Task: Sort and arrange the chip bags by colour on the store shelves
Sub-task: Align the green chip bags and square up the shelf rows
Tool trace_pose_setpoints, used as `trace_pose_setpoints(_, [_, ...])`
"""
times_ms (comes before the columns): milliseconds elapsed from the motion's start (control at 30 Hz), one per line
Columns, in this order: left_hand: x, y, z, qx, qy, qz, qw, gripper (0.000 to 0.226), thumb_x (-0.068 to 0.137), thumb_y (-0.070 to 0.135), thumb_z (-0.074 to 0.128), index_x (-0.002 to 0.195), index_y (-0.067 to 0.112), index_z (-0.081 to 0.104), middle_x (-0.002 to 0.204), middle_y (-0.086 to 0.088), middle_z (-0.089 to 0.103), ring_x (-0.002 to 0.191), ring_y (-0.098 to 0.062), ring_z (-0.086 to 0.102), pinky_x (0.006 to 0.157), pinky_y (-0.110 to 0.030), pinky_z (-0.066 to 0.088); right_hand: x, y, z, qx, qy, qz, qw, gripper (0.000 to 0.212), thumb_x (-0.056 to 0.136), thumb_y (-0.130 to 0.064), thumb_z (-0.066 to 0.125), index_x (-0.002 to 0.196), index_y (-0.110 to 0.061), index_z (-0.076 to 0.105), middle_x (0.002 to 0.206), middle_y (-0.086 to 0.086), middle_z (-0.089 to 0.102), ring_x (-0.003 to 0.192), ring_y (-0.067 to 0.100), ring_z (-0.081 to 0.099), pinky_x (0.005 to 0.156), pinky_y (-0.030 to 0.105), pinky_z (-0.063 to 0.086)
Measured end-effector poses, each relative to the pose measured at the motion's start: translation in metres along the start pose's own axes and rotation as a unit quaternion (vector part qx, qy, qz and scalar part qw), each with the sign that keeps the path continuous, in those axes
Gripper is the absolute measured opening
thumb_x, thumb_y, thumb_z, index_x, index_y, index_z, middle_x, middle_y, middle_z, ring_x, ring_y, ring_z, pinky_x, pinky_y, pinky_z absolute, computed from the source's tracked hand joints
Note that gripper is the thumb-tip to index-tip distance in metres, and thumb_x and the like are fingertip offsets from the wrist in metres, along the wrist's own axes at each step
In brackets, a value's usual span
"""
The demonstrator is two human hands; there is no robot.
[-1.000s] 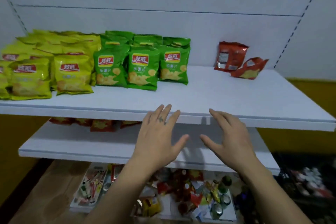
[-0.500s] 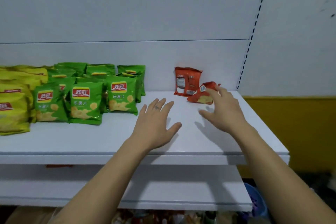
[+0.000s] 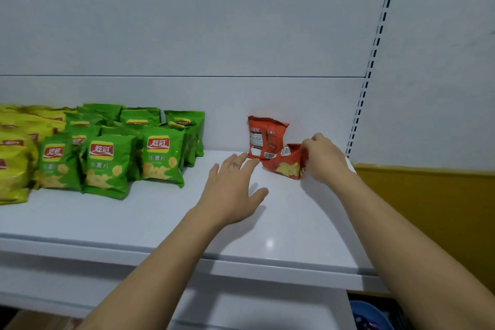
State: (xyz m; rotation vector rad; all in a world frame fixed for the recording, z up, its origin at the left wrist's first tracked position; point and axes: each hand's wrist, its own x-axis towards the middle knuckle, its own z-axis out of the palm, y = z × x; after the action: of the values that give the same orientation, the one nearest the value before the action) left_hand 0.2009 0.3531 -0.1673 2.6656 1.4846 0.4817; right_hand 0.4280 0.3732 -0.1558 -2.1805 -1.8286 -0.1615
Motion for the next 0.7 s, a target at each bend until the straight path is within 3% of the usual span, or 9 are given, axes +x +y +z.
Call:
trace_pose_setpoints(167, [0.006,0.014,0.0,-0.009,0.013,0.005,1.0,0.065,0.091,0.052,0.048,0.149,0.029,0.026,0.158,0.0,0.022,0.145,-0.019,0.018,0.117,-0.045,0.019,-0.014,0.01,-0.003,0.034,0.019,-0.036,0.999,0.021,0.091,-0.028,0.058,0.11,-0.024,0.064,0.109,-0.001,0.053,0.095,0.021,0.056,0.071,0.029,0.041])
trace_pose_setpoints(333, [0.013,0.017,0.0,-0.03,0.051,0.02,0.998,0.068,0.087,0.052,0.056,0.145,0.026,0.03,0.147,0.002,0.04,0.134,-0.019,0.037,0.108,-0.041,0.034,-0.037,0.001,-0.028,0.119,0.035,-0.124,0.984,0.012,0.088,-0.033,0.065,0.099,-0.028,0.069,0.098,-0.006,0.057,0.089,0.013,0.056,0.072,0.028,0.041])
trace_pose_setpoints(467, [0.009,0.015,-0.011,-0.101,0.049,-0.019,0.993,0.061,0.085,0.044,0.064,0.138,0.03,0.038,0.124,0.003,0.058,0.106,-0.019,0.058,0.089,-0.041,0.048,-0.049,-0.007,-0.044,0.256,0.057,-0.143,0.954,0.01,0.084,-0.024,0.072,0.094,-0.025,0.074,0.091,-0.007,0.062,0.081,0.01,0.058,0.077,0.024,0.045])
trace_pose_setpoints(700, [-0.017,-0.005,-0.029,-0.252,0.081,-0.045,0.963,0.024,0.087,0.034,0.067,0.108,0.024,0.062,0.096,0.008,0.069,0.08,-0.009,0.065,0.073,-0.034,0.055,-0.05,-0.024,-0.058,0.468,0.04,-0.099,0.877,0.007,0.079,-0.017,0.078,0.08,-0.023,0.073,0.08,-0.002,0.072,0.073,0.008,0.064,0.07,0.023,0.053])
